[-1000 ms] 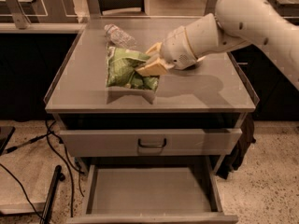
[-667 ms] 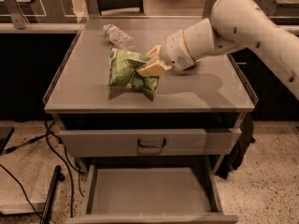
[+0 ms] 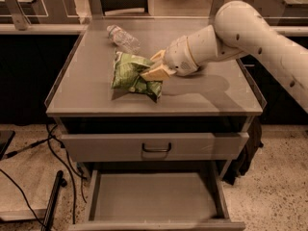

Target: Pick green jalapeno chip bag from middle drawer and place on counter

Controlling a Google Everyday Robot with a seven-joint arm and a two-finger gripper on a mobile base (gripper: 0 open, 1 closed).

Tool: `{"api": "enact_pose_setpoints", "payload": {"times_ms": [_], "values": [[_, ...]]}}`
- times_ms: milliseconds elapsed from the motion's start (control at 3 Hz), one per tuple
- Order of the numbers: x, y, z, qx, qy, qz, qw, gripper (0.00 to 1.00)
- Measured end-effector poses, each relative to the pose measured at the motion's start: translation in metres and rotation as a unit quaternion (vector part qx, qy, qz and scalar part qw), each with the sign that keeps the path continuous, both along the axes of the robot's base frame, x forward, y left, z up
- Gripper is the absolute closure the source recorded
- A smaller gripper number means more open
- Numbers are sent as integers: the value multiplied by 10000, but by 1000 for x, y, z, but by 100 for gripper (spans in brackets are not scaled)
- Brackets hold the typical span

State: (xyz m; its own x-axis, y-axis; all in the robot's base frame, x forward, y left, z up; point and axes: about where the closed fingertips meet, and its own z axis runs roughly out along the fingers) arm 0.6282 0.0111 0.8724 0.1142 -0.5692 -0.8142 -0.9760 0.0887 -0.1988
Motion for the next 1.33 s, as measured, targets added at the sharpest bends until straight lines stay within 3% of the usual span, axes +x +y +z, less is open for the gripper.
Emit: {"api": "enact_pose_setpoints", "payload": {"times_ms": [1000, 1333], "values": [[0, 0, 0, 0, 0, 1, 10000, 12], [0, 0, 0, 0, 1, 3, 10000, 0]]}}
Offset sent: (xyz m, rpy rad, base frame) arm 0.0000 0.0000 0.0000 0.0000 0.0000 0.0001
